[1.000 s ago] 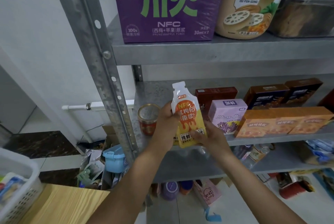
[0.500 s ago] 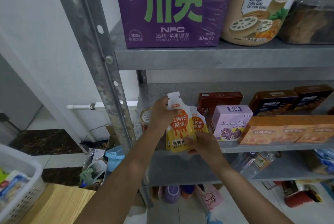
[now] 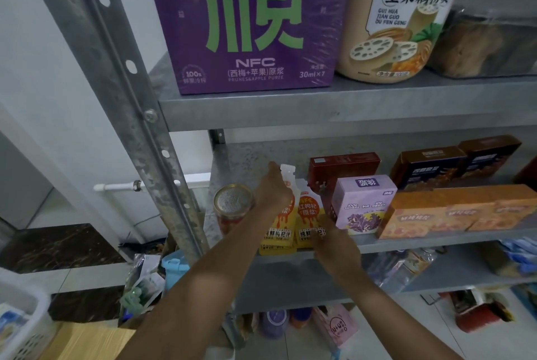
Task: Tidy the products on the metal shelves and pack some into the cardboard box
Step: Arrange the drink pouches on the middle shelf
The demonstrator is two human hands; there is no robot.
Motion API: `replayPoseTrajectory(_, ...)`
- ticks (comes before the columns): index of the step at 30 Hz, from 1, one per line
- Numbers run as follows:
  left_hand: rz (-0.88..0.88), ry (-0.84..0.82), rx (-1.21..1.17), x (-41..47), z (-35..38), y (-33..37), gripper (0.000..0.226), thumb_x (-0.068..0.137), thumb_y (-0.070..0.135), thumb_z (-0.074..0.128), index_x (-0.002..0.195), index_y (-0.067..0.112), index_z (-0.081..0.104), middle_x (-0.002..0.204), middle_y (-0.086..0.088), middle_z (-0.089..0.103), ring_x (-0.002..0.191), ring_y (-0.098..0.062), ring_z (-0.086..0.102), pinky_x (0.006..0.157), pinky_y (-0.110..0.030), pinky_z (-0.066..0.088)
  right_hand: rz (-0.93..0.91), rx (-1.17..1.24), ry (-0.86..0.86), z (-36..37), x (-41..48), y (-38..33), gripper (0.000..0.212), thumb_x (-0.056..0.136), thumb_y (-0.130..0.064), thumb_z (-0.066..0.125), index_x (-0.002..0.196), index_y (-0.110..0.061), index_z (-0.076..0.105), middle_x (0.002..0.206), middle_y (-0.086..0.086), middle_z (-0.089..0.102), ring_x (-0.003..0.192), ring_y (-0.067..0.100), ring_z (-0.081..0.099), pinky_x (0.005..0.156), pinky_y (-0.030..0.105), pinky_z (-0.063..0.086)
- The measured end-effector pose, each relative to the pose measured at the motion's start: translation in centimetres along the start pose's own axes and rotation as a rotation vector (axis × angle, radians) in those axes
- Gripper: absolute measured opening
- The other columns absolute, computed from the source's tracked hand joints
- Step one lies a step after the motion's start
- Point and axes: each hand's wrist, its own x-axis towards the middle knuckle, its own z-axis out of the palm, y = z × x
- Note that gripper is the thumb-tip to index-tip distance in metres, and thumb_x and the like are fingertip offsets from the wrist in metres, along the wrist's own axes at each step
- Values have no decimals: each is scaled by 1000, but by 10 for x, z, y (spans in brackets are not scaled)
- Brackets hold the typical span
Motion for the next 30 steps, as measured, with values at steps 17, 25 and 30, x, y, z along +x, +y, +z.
replayPoseTrajectory(17,243,-22,515,-26,76,-91,82,85,46,-16,155,4,-5,164,-13,-6,151,-24,-10,118,-35,-11,-9,-255,-159,2,-6,6,63,104,-26,31,154,-29,-8,124,11,60,110,28,60,89,38,49)
replayPoseTrajectory(25,201,-76,607,-21,73,-88,78,97,54,9,155,5,-6,163,-14,-11,151,-25,-11,120,-40,-7,-6,-83,-106,9,-18,32,49,104,-45,27,151,-34,21,128,7,62,115,26,59,93,37,47)
replayPoseTrajectory(30,203,-76,474,-18,69,-87,62,106,38,17,155,10,-6,163,-9,-13,150,-21,-15,121,-39,-8,111,502,4,11,-28,28,34,96,-45,50,110,-15,54,103,11,67,95,28,66,80,44,56)
